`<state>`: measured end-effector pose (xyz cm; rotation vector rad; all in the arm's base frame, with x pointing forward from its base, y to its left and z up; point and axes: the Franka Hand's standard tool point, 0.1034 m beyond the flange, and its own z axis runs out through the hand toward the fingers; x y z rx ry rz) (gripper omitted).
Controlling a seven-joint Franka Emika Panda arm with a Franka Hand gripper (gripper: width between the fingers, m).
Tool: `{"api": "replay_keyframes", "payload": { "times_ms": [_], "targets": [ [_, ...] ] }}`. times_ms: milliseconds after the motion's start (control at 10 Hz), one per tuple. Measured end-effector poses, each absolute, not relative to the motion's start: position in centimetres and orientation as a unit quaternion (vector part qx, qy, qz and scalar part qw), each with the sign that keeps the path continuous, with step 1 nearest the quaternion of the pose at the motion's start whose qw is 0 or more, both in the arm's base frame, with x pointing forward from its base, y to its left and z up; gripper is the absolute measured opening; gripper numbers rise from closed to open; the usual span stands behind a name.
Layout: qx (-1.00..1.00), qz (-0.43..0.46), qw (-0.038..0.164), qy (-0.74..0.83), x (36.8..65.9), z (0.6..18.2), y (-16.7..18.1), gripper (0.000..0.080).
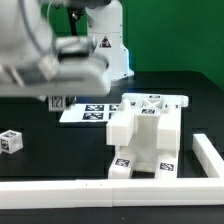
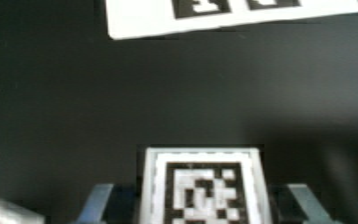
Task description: Assemble chair
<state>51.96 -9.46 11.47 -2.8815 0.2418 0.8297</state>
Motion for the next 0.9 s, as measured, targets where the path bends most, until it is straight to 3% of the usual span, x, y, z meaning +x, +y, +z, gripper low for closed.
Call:
{"api": "replay_keyframes", "payload": {
  "times_ms": [200, 500, 700, 900],
  "targets": [
    [-0.974, 0.203, 0.06, 0.08, 51.3, 11.3, -9.5, 0.0279],
    [-0.989, 0.106, 0.038, 0.092, 53.0, 11.6, -9.5, 0.0279],
    [-0.995, 0.008, 0.033, 0.094, 55.4, 14.5, -4.4, 0.0279],
    [-0.99, -0.057, 0.032, 0.126, 56.5, 15.8, 0.1, 0.0279]
  ]
}}
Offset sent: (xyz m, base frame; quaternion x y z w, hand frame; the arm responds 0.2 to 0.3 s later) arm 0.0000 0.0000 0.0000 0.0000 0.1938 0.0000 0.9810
